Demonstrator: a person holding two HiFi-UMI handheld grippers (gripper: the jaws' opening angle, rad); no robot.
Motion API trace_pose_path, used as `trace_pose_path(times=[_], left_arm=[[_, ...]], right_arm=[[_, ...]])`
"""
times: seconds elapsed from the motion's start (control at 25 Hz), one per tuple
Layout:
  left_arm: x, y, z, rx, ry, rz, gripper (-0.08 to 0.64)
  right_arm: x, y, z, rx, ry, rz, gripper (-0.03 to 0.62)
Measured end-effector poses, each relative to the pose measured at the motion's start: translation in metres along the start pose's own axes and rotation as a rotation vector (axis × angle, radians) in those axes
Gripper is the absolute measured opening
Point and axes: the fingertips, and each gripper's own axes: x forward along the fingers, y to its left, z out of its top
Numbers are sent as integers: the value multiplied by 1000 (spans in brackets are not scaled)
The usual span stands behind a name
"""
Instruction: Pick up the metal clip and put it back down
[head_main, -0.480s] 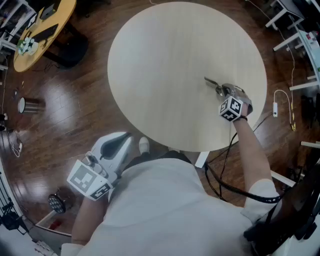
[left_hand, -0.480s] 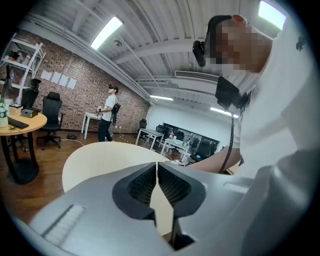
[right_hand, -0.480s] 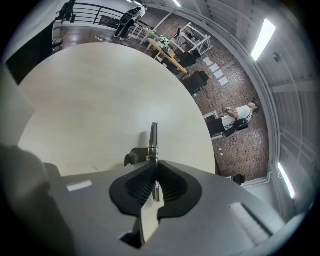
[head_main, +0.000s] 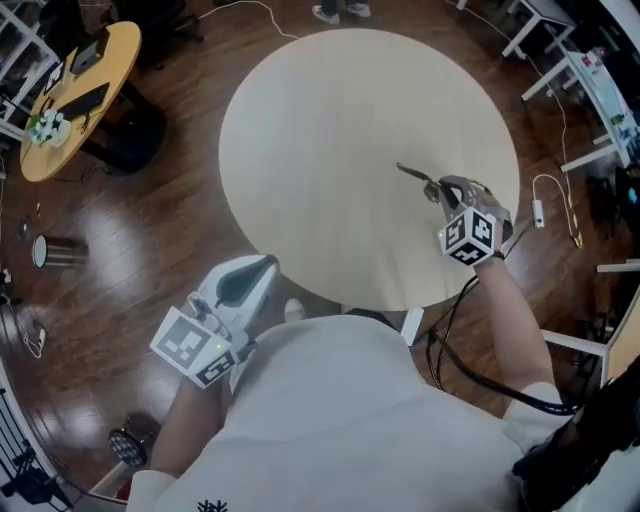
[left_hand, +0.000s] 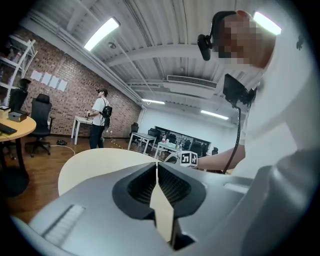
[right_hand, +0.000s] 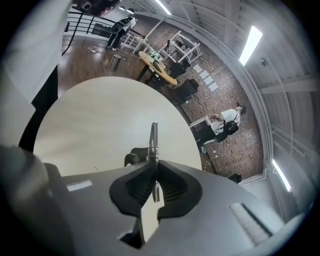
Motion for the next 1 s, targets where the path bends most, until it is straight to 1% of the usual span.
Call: trace_pose_path(times=[0.2, 0.4, 0.56, 0.76, 0.92, 1.0], left_arm=[[2, 11, 2, 27, 5, -54, 12], [5, 15, -2, 52, 5, -98, 12], [6, 19, -3, 70, 9, -131, -2], [9, 15, -4, 77, 14, -160, -2], [9, 10, 1, 64, -15, -185, 2], [7, 8, 1, 67, -22, -182, 2]], right_arm=[[-57, -10, 36, 15, -22, -27, 6], [-118, -8, 69, 17, -50, -57, 6], [-158, -7, 94, 14, -67, -78, 6], [-187, -7, 106, 29, -77, -105, 6], [-193, -8, 107, 27, -80, -118, 7], [-190, -8, 106, 31, -81, -112, 6]])
